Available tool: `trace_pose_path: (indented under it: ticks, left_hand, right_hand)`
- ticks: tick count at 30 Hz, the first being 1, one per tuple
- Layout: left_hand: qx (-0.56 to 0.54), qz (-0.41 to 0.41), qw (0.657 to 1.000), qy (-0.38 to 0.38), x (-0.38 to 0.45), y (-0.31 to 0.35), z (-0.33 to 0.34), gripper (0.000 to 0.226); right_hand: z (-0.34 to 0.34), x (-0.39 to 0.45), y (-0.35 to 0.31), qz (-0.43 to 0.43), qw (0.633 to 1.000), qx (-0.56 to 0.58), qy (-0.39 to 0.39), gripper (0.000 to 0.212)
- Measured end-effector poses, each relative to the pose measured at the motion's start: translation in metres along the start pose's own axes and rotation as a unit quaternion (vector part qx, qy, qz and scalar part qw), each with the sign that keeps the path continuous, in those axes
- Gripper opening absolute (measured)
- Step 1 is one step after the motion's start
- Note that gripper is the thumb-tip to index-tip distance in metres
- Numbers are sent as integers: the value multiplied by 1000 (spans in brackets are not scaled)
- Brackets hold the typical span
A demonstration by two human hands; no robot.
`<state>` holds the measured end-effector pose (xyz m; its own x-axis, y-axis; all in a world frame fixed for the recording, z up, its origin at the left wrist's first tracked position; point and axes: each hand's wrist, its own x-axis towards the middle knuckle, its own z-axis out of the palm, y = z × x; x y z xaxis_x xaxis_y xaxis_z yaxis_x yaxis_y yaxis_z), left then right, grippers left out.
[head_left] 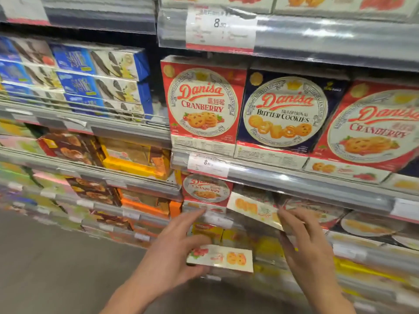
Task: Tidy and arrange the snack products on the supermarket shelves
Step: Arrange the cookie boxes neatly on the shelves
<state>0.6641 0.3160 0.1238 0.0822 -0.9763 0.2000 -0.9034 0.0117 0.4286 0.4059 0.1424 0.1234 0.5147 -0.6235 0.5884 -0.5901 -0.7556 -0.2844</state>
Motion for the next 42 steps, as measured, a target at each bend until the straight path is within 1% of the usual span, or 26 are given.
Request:
trace_pose_path:
  ticks: [2, 5, 6, 8, 9, 10, 12, 14, 16, 17, 19, 20, 21, 23, 24, 25, 26, 28, 29, 30, 32, 34, 36, 39, 40, 42]
  left_hand:
    - [-10, 42, 999, -8, 12, 2, -4, 46]
    - [-71, 78, 994, -40, 27, 11, -7, 35]
    - [-116, 75, 988, -63, 30, 13, -7, 37]
    - [-235, 54, 964, -109, 35, 20, -9, 59]
    - [-248, 59, 959, -123, 36, 20, -6, 61]
    - [-216, 83, 965, -122, 39, 20, -1, 55]
    - [-138, 99, 979, -116, 42, 20, 9, 46]
    - [-111, 107, 983, -103, 45, 19, 21, 46]
    - [-106, 107, 984, -90, 45, 19, 29, 51]
    - [-111, 102, 984, -91, 44, 19, 30, 53]
    - [-130, 86, 984, -90, 43, 19, 28, 57]
    - [-135, 77, 984, -91, 44, 20, 26, 58]
    - [-136, 67, 984, -93, 43, 21, 24, 59]
    - [-145, 34, 985, -88, 45, 24, 25, 60]
    - [-162, 0, 983, -87, 46, 24, 26, 62]
    - [-185, -29, 979, -82, 47, 25, 26, 66]
    - [-183, -51, 978, -86, 47, 26, 26, 69]
    - [-120, -32, 988, -93, 49, 32, 27, 65]
    - [-94, -7, 992, -80, 48, 34, 28, 63]
    - [-66, 14, 995, -73, 48, 36, 26, 60]
    - [-23, 30, 994, -101, 47, 37, 21, 64]
    - [-64, 6, 990, -125, 40, 30, 16, 63]
    - [-101, -3, 989, -104, 32, 22, 12, 51]
    - [-86, -29, 993, -68, 16, 5, 13, 31]
    - [-72, -36, 995, -63, 12, 0, 11, 35]
    - [-39, -40, 996, -63, 6, -6, 9, 64]
  right_hand:
    - [-10, -3, -7, 9, 999, 36, -13, 57]
    - [-22, -6, -13, 4, 992, 91, -87, 56]
    - [-25, -7, -16, 12, 988, 111, -110, 57]
    - [-29, -11, -20, 38, 979, 142, -138, 65]
    - [-31, -12, -21, 53, 975, 156, -150, 71]
    - [-32, -14, -21, 70, 971, 163, -161, 75]
    - [-35, -17, -16, 93, 966, 168, -173, 71]
    - [-38, -19, -13, 113, 966, 164, -163, 52]
    - [-40, -19, -14, 106, 976, 141, -130, 27]
    - [-42, -19, -15, 94, 980, 130, -118, 20]
    - [-48, -16, -19, 78, 981, 139, -110, 22]
    - [-53, -13, -21, 83, 975, 163, -124, 26]
    - [-57, -10, -24, 92, 965, 193, -154, 29]
    - [-61, -3, -26, 101, 938, 229, -240, 30]
    - [-60, 0, -27, 95, 931, 208, -285, 34]
    - [-58, 3, -29, 72, 930, 166, -321, 43]
    - [-54, 5, -30, 38, 929, 119, -350, 52]
    - [-45, 10, -33, -34, 920, 46, -387, 57]
    - [-42, 12, -33, -50, 914, 25, -401, 56]
    - [-40, 15, -33, -59, 911, 14, -408, 54]
    - [-41, 19, -31, -66, 906, 17, -417, 48]
    - [-46, 21, -26, -54, 900, 39, -430, 45]
    - [-53, 21, -14, -36, 899, 52, -433, 45]
    - [-64, 20, 11, 1, 909, 53, -413, 42]
    - [-68, 19, 19, 9, 916, 48, -398, 41]
    - [-72, 19, 31, 21, 932, 33, -361, 40]
